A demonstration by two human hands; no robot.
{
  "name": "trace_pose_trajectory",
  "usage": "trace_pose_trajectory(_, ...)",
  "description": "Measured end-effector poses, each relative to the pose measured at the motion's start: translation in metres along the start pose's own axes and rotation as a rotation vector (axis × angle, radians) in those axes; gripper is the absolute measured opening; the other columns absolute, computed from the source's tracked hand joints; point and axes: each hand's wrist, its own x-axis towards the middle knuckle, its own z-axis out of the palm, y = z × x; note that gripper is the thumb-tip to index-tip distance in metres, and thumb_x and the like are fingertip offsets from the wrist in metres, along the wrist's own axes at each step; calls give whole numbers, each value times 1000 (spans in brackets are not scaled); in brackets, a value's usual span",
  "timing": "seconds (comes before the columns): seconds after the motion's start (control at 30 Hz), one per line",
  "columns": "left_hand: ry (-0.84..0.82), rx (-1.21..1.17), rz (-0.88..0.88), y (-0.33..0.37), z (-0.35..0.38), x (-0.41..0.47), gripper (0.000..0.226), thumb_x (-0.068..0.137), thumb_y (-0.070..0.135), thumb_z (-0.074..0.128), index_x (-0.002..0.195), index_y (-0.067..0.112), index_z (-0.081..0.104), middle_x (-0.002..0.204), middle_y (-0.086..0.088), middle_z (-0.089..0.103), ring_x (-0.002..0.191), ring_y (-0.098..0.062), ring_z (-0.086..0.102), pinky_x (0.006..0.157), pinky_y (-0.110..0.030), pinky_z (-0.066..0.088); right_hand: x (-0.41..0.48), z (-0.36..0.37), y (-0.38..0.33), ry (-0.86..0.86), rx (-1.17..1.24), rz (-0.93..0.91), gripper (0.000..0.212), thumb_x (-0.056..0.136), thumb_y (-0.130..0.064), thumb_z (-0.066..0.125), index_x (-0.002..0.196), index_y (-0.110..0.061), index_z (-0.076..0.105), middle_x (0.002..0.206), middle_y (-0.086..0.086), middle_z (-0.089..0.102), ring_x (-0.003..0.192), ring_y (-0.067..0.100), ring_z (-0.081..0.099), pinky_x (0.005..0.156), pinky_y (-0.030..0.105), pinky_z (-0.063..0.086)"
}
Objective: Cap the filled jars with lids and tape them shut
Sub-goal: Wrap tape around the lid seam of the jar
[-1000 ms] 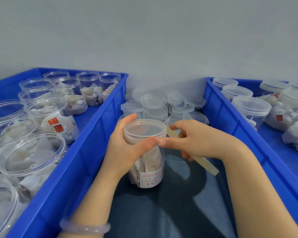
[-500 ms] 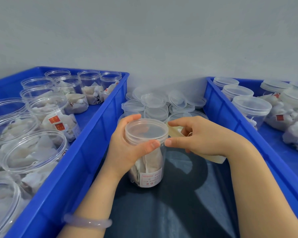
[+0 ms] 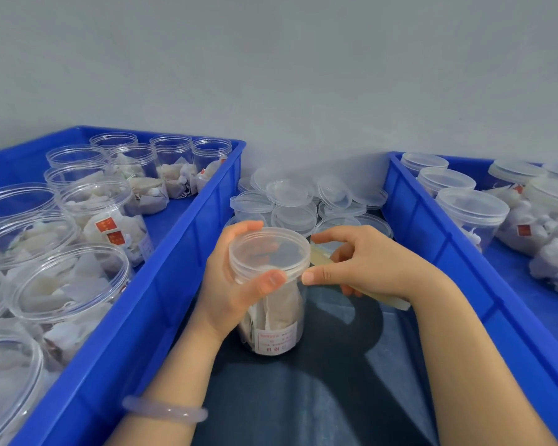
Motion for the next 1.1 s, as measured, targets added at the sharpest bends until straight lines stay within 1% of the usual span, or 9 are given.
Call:
trace_pose_trajectory(0.23, -24, -18, -51, 4, -1, 0, 97, 45, 72, 78, 119, 17, 49, 104, 17, 68, 102, -6, 64, 81, -19, 50, -1, -3, 4, -37, 35, -22, 58, 63, -55, 74, 117, -35, 63, 60, -12, 65, 54, 5, 61, 54, 17, 47)
trace_pose_trajectory(0.57, -101, 2, -47, 5, -3, 1, 105, 40, 71, 80, 123, 14, 49, 116, 0, 61, 108, -8, 60, 86, -22, 49, 6, 3, 7, -10, 102, -9, 78, 54, -52, 79, 124, -25, 59, 85, -1, 69, 59, 9, 66, 56, 19, 52)
trace_pose_trajectory(0.63, -148, 88, -52, 13, -4, 0, 107, 37, 63, 83, 127, 17, 48, 122, -1, 58, 111, -5, 58, 88, -18, 47, 4, -1, 9, -9, 113, 2, 81, 50, -52, 81, 123, -27, 58, 83, -2, 70, 59, 9, 66, 56, 20, 51)
trace_pose_trajectory(0.73, -251, 339, -67, 32, -12, 1, 83, 48, 53, 70, 127, 42, 45, 124, 14, 52, 114, 4, 50, 89, -11, 43, 2, -1, 10, -31, 112, 1, 87, 45, -53, 82, 125, -29, 56, 85, 1, 69, 59, 9, 65, 55, 19, 49)
trace_pose_trajectory(0.8, -321, 587, -101, 50, -13, 4, 69, 46, 61, 62, 113, 52, 49, 119, 24, 44, 117, 6, 39, 88, -11, 40, 3, 2, 9, -37, 94, -14, 78, 56, -46, 83, 127, -30, 55, 84, 1, 68, 59, 9, 65, 55, 18, 48)
trace_pose_trajectory(0.9, -307, 912, -123, 69, 4, 13, 79, 35, 81, 62, 101, 40, 48, 108, 27, 36, 103, 4, 37, 74, -14, 33, 4, 4, 6, -52, 59, -36, 74, 63, -45, 79, 130, -28, 53, 81, 1, 69, 56, 4, 61, 55, 18, 47)
trace_pose_trajectory(0.97, -333, 1036, -128, 75, 18, 20, 83, 42, 79, 70, 109, 36, 47, 111, 25, 47, 98, 1, 48, 73, -22, 42, 4, 4, 4, -41, 44, -27, 71, 64, -45, 77, 128, -28, 53, 81, 2, 69, 55, 3, 59, 57, 20, 48)
trace_pose_trajectory(1.03, -397, 1052, -136, 76, 21, 26, 87, 55, 71, 74, 131, 44, 42, 130, 19, 49, 116, -6, 49, 87, -27, 42, 3, 6, 4, -34, 64, -18, 62, 64, -43, 76, 120, -29, 55, 84, 4, 67, 57, 4, 60, 59, 22, 49)
trace_pose_trajectory(1.1, -481, 1051, -162, 78, 15, 30, 80, 63, 65, 73, 135, 48, 43, 132, 19, 46, 122, -7, 45, 92, -28, 38, 3, 6, 4, -46, 72, -42, 45, 68, -38, 78, 107, -31, 56, 86, 7, 66, 59, 5, 60, 63, 27, 53)
